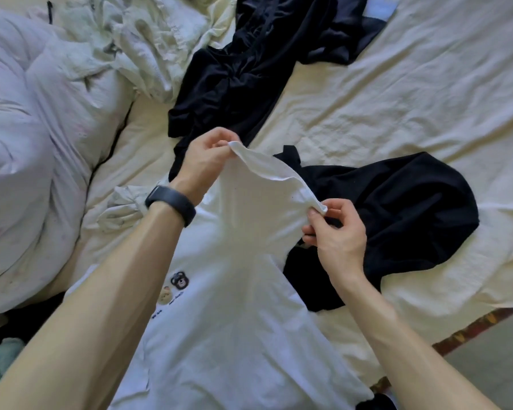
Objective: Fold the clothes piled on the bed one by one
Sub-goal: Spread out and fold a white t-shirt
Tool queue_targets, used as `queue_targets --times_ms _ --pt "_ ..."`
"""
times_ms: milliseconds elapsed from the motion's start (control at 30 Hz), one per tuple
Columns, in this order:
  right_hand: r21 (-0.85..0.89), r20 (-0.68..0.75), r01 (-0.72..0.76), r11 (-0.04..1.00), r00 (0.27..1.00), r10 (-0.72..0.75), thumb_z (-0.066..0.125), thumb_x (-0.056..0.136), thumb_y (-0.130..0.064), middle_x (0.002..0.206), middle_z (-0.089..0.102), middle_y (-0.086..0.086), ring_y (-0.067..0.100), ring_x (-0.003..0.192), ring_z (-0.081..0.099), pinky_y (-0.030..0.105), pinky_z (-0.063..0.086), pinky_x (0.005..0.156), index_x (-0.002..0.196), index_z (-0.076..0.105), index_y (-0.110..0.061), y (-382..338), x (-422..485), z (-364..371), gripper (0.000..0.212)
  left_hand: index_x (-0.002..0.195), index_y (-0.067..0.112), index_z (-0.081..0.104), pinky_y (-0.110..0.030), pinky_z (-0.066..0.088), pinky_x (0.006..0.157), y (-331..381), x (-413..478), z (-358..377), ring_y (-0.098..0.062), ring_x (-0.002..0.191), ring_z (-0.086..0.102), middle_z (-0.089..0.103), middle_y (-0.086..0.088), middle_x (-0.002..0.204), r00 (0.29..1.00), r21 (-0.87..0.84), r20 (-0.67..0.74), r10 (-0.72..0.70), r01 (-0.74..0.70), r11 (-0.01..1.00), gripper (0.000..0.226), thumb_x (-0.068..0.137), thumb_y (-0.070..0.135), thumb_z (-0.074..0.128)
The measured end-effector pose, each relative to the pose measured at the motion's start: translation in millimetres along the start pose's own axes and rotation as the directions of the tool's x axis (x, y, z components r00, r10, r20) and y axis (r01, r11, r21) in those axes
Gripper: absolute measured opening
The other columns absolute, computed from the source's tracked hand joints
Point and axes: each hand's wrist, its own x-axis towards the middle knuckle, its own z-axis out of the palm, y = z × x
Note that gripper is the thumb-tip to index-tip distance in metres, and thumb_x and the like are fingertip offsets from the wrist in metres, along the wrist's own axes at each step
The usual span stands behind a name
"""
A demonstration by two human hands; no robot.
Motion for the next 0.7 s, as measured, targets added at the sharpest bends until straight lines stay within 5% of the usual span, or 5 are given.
queue_targets --times_ms 167,333,400,533,700 --pt "-0.242 0.237 0.543 0.804 0.837 -0.494 0.068 0.08 -0.001 0.094 0.056 -0.006 0.015 0.076 0.063 0.023 0.052 0.058 0.087 0.06 -0.025 35.5 -87.8 11.8 0.027 0.066 0.028 0.065 -0.025 0.051 0.087 -54.7 -111.7 -87.1 -0.014 0.11 0.064 0.07 0.008 0.113 0.994 -0.138 -0.077 -0.084 0.072 0.988 0.026 0.076 0.003 0.064" --pt "-0.548 0.747 0.605 0.578 0.665 0.012 0.065 0.091 -0.019 0.131 0.051 -0.013 0.012 0.089 0.065 0.037 0.054 0.076 0.116 0.065 -0.026 108.7 -145.9 1.4 0.026 0.076 0.024 0.067 -0.032 0.043 0.074 -177.7 -201.8 -127.9 -0.027 0.085 0.063 0.07 -0.014 0.092 0.887 0.361 -0.154 -0.435 0.46 0.811 0.042 0.086 -0.012 0.047" --pt "-0.598 0.713 0.5 0.626 0.689 0.131 0.064 0.094 -0.034 0.138 0.045 -0.018 0.003 0.088 0.064 0.026 0.05 0.082 0.128 0.057 -0.031 125.5 -154.2 -2.0 0.035 0.093 0.021 0.064 -0.031 0.04 0.076 -207.5 -214.1 -131.3 -0.022 0.098 0.06 0.067 -0.005 0.111 0.869 0.491 -0.23 -0.438 0.492 0.719 0.03 0.09 -0.004 0.05" --pt "-0.539 0.261 -0.05 0.841 0.939 0.223 0.073 0.089 -0.048 0.12 0.056 -0.018 0.006 0.074 0.068 0.016 0.048 0.067 0.12 0.054 -0.029 124.6 -149.3 10.3 0.041 0.12 0.023 0.054 -0.03 0.042 0.085 -211.5 -181.2 -115.1 -0.015 0.106 0.055 0.057 0.0 0.127 0.898 0.352 -0.301 -0.322 0.418 0.838 0.031 0.092 0.021 0.065" --pt "-0.102 0.17 -0.477 0.873 0.856 0.488 0.076 0.089 -0.046 0.095 0.068 -0.003 0.016 0.07 0.072 0.028 0.053 0.053 0.1 0.063 -0.017 100.1 -111.1 38.7 0.033 0.137 0.019 0.047 -0.033 0.046 0.091 -178.0 -114.0 -82.0 -0.016 0.108 0.053 0.052 0.002 0.121 0.924 0.217 -0.269 -0.272 0.333 0.918 0.057 0.088 0.04 0.069"
